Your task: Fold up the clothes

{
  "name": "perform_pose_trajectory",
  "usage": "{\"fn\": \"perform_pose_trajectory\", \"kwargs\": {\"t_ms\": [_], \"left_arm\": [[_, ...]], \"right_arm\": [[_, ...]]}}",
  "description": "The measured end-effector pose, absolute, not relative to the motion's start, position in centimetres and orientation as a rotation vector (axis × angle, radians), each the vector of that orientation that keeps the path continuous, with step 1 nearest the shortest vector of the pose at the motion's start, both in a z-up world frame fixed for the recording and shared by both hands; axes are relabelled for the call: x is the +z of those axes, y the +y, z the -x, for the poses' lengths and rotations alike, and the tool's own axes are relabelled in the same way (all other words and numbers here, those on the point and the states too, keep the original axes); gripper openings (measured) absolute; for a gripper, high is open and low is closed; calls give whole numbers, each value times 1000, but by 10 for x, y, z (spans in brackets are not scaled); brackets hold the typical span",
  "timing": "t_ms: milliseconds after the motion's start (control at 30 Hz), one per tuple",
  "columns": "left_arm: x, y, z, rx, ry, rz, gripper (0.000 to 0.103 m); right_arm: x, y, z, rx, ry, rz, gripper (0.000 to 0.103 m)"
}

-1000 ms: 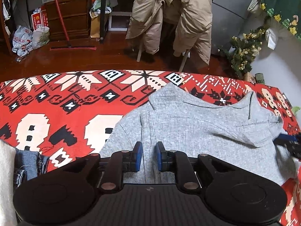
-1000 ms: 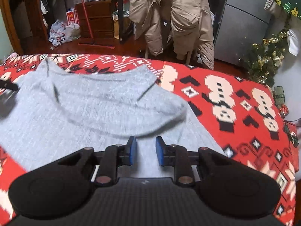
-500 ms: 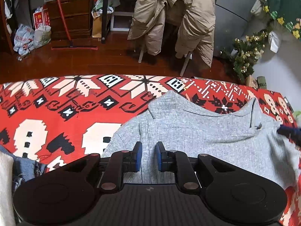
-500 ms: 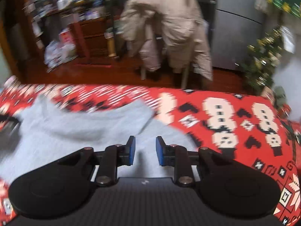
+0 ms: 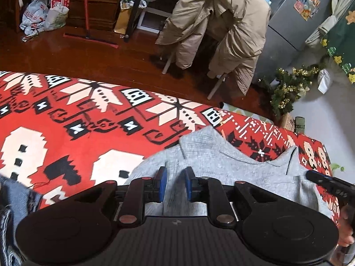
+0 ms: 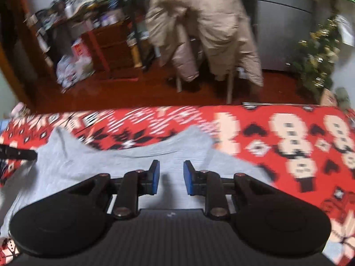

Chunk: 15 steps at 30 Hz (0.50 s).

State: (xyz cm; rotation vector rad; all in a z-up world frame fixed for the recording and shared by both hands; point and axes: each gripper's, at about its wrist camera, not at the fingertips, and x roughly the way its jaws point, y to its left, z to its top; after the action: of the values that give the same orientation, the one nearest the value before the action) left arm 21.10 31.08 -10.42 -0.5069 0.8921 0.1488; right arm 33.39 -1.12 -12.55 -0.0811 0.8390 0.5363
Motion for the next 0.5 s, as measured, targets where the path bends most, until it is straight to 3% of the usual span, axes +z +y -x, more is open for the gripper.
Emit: {"fn": "perform_pose_trajectory", "kwargs": {"t_ms": [300, 500], "left_arm": [[-112, 296, -219, 169, 913, 428, 31], [-112, 299, -224, 172, 923, 469, 40]], "right_arm": [[-125, -125, -362, 379, 921, -101, 28], [-145, -105, -369, 414, 935, -38, 34]]}}
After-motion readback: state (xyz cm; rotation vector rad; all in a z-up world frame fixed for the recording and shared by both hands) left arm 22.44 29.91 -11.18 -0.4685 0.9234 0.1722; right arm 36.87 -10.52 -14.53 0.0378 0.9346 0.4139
